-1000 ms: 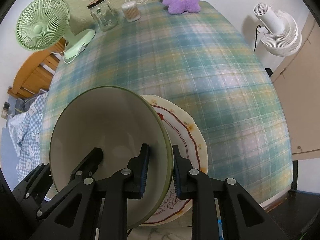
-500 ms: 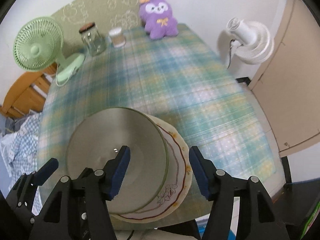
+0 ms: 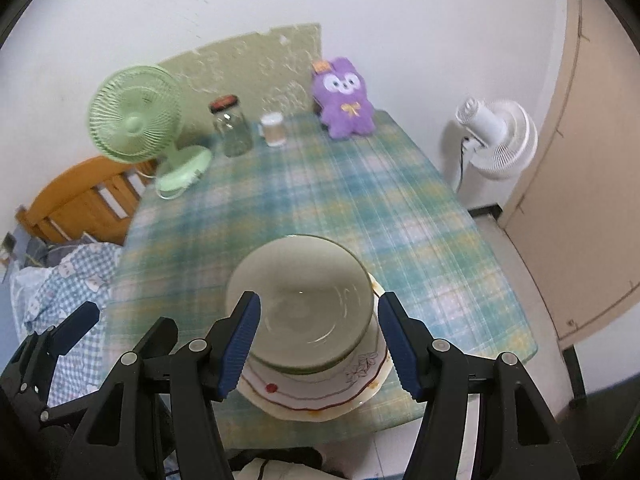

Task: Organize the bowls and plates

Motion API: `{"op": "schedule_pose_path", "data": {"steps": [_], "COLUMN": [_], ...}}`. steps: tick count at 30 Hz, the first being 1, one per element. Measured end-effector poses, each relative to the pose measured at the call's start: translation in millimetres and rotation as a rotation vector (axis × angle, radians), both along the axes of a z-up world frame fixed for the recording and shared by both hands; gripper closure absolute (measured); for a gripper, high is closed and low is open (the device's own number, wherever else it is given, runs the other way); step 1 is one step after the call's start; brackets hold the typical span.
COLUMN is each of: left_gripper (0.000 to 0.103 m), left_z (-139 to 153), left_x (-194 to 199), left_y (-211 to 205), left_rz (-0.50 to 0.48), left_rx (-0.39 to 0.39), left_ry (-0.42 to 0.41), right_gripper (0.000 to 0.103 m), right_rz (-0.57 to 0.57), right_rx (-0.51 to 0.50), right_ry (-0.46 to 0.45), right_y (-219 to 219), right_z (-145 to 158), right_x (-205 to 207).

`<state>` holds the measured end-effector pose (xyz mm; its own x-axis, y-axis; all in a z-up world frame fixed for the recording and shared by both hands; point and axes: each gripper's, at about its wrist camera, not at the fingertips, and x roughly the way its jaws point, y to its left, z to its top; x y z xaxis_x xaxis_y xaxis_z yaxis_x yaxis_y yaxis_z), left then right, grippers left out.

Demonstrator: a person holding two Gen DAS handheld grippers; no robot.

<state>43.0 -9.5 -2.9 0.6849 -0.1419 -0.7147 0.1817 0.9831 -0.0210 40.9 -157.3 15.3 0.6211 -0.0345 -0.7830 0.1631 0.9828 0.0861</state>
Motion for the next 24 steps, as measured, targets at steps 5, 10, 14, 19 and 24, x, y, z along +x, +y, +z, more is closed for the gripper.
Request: {"op": "schedule_pose_path", "data": {"steps": [5, 10, 14, 19, 24], "left_gripper": [0.012, 0.007, 0.004, 0.003, 0.001], "left_z": [11, 18, 18, 11, -4], "left_x": [-31, -63, -86, -111, -123], "left_y": [14, 27, 39, 55, 67], "left_rz": [0.073, 0.134, 0.16, 0.156, 0.146], "left_rx": [-0.01, 0.002, 0.008, 0.013, 0.035], "left_ry": [-0.062, -0.123, -0.153, -0.196, -0.23], "right_gripper": [0.038, 0.029, 0.025, 0.017, 0.012], "right_rz": [0.059, 0.112, 0.119, 0.133, 0.131], "right_rx": [-0.005, -0.012, -0.021, -0.036, -0.052], "right_ry": [-0.076, -0.143, -0.195, -0.253, -0.296], "right_y": [11, 20, 27, 40, 52], "right_z": [17, 27, 29, 22, 7], "right_x": [-26, -57, -86, -113, -129]}}
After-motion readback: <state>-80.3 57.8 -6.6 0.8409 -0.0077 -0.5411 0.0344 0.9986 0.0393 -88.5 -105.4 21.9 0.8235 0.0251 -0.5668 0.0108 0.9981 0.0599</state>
